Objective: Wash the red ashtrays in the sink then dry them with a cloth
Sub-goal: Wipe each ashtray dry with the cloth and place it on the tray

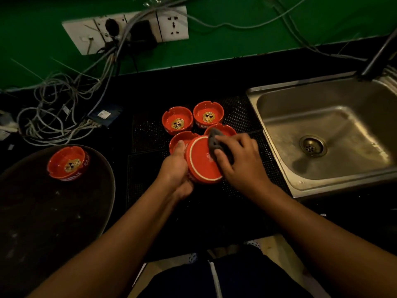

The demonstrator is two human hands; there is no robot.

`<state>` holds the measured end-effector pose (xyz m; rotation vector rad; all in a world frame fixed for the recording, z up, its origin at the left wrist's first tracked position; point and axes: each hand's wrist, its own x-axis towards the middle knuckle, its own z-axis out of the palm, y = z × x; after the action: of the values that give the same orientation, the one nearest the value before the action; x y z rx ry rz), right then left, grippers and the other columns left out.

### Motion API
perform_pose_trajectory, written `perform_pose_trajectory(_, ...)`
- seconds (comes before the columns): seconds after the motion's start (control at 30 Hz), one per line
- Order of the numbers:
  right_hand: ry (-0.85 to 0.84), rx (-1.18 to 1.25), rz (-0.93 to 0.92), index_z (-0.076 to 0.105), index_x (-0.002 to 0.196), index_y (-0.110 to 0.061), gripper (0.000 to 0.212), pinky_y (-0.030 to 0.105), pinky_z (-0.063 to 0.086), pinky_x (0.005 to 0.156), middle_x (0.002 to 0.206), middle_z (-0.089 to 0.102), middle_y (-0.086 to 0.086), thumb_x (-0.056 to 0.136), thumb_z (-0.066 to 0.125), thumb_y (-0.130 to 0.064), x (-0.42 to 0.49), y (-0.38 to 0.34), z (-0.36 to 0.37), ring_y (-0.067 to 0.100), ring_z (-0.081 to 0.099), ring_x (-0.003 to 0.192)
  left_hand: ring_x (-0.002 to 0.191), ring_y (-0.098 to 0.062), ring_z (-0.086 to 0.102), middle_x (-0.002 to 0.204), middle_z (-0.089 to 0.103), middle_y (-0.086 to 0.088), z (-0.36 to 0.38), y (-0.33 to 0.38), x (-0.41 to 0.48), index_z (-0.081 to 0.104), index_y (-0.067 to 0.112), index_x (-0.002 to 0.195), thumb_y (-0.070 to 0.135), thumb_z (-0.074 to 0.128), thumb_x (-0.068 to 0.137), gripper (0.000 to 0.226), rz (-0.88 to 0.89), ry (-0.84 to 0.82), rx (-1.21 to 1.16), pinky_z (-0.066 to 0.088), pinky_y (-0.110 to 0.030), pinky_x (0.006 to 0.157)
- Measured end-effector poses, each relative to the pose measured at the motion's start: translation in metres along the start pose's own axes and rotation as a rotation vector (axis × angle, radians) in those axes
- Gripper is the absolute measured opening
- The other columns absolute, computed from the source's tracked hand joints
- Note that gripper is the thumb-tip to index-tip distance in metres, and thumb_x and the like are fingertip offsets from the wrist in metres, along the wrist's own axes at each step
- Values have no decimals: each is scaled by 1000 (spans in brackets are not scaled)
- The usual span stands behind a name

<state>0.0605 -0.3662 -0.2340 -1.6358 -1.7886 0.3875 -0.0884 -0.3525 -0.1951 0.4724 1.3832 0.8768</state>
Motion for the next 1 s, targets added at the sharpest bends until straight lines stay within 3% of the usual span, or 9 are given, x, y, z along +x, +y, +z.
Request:
perform_pose_trajectory(0.1,46,-32,-91,60,125,-22,47,32,39,83,108,54,8,89,43,-48,5,-29,6,26,47,97,67,-21,69,76,71,-11,4,1,-1,58,5,110,43,34,101,46,-12,-72,-80,55,-30,52)
perform_pose_trajectory(0.17,72,-4,-191,62,124,-20,44,35,42,82,105,56,9,89,48,-44,-9,-41,17,27,49,92,58,-18,69,66,71,-10,-1,3,3,61,3,99,41,36,101,46,-8,-88,-141,55,-26,48)
perform_pose_trajectory(0.27,114,-60,-246,62,121,-22,41,40,47,77,102,59,8,88,51,-43,-29,-24,23,28,53,87,72,-24,71,90,71,-17,-14,3,9,61,5,107,48,35,99,51,-5,-93,-68,56,-32,56)
perform_pose_trajectory(0.37,39,-30,-25,53,128,-29,45,40,43,84,115,51,8,89,45,-50,-32,-6,14,25,47,99,70,-22,72,89,72,-12,-23,1,10,61,11,113,50,36,98,49,15,-77,20,55,-32,53)
perform_pose_trajectory(0.5,-3,395,316,46,133,-27,39,9,41,80,124,46,3,98,43,-43,-14,-16,-1,7,52,101,81,-26,71,101,71,-14,-26,7,8,66,13,111,51,37,97,50,-33,-207,79,57,-35,60)
perform_pose_trajectory(0.63,-263,1064,651,55,128,-18,61,33,56,80,109,70,12,84,51,-59,-4,-22,-20,25,69,99,73,-24,69,86,71,-9,-23,13,2,69,15,89,47,45,95,40,-71,-327,93,55,-36,64)
perform_pose_trajectory(0.77,-631,1201,654,55,126,-12,98,42,56,82,110,70,16,49,80,-67,-13,-28,-29,32,67,101,71,-23,64,80,66,-11,-15,16,0,61,11,89,43,45,94,37,-67,-407,116,54,-34,67)
perform_pose_trajectory(0.9,-643,1281,554,58,120,-12,72,41,56,83,108,69,16,61,84,-45,-16,-28,-32,30,67,98,82,-33,67,91,68,-16,-7,15,-1,54,19,93,51,45,94,33,-27,-246,245,54,-42,69)
perform_pose_trajectory(1.0,-524,1274,639,56,123,-8,56,39,57,74,107,69,18,75,71,-33,-17,-27,-31,30,69,91,95,-28,65,112,64,-13,-5,5,2,59,25,100,53,32,96,39,199,-164,273,54,-48,82)
